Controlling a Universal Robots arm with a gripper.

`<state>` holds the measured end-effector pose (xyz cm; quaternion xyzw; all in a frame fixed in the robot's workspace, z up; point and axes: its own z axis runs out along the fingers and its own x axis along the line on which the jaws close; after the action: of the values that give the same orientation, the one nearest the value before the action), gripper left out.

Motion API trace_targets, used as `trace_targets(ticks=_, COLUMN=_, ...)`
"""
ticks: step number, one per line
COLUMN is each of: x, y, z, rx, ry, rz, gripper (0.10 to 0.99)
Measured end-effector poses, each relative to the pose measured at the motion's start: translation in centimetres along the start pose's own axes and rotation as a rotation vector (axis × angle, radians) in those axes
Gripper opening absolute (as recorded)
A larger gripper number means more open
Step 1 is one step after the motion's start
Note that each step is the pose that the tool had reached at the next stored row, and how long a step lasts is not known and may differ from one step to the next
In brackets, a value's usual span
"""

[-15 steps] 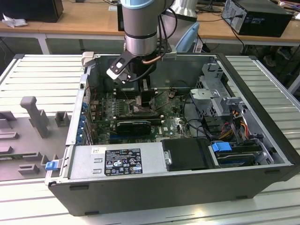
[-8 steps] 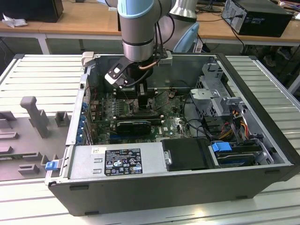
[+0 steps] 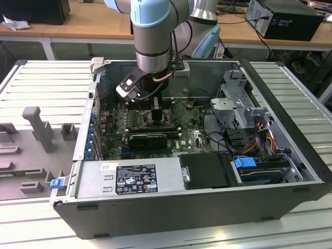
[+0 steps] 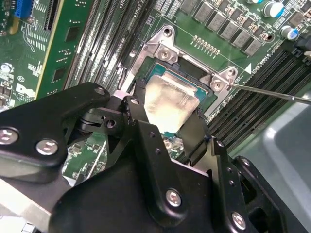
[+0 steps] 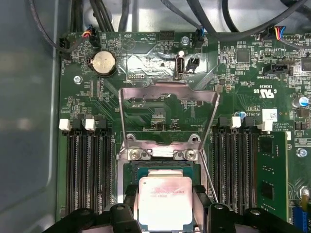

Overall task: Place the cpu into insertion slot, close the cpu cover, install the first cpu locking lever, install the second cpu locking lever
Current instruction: 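Place the cpu into insertion slot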

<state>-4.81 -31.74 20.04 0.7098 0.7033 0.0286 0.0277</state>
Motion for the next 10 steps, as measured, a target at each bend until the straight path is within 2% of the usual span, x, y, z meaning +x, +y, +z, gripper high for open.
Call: trace_targets(ticks=10, x=0.01, y=0.16, z=-0.09, rx=0.004, ry=-0.0004, rz=0.004, gripper=0.533)
